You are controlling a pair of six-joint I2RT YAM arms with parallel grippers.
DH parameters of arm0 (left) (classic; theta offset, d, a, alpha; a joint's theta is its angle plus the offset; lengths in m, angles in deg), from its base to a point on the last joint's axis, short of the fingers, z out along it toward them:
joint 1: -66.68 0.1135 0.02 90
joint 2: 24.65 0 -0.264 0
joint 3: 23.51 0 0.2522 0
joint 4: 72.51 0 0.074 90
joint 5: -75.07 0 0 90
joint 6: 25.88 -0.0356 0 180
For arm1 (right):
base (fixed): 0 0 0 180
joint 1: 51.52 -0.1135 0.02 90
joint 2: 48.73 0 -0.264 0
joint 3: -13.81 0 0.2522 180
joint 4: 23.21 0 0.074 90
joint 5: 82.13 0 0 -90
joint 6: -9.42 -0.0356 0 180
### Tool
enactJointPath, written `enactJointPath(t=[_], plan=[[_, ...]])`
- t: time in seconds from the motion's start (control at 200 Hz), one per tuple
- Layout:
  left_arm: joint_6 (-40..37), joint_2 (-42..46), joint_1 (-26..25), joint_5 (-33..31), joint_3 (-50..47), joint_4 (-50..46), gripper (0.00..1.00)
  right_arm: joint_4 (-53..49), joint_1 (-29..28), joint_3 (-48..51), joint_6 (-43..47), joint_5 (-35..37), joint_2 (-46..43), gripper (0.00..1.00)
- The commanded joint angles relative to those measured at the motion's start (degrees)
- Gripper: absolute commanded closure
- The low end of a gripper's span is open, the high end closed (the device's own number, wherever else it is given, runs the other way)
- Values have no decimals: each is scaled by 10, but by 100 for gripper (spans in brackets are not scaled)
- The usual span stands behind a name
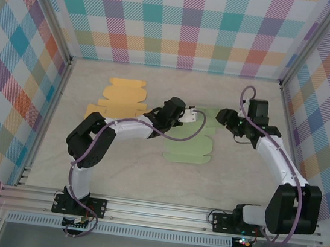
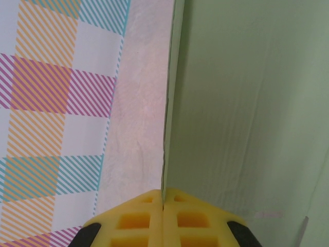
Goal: Fold the paper box
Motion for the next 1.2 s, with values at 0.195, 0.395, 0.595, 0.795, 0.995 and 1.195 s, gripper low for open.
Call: enactJointPath(t=[0.195,0.395,0.595,0.795,0.995,1.195], plan=[[29,13,-13,-14,-3,0,100,107,-2,86,-26,4,54,48],[28,9,-13,-16,-1,0,100,176,-3,80,-27,-8,129,52],[27,3,-14,-18,4,0,100,212,-10,48,-27,-30,177,61],[29,-7,-15,-26,12,-2,100,230,-31,41,-47,-30,172,68],[29,-20,-19,-37,22,0,100,254,-52,45,-69,-30,182,68],[35,-25,-22,-45,28,4,100,290,-67,40,-94,-39,222,67]])
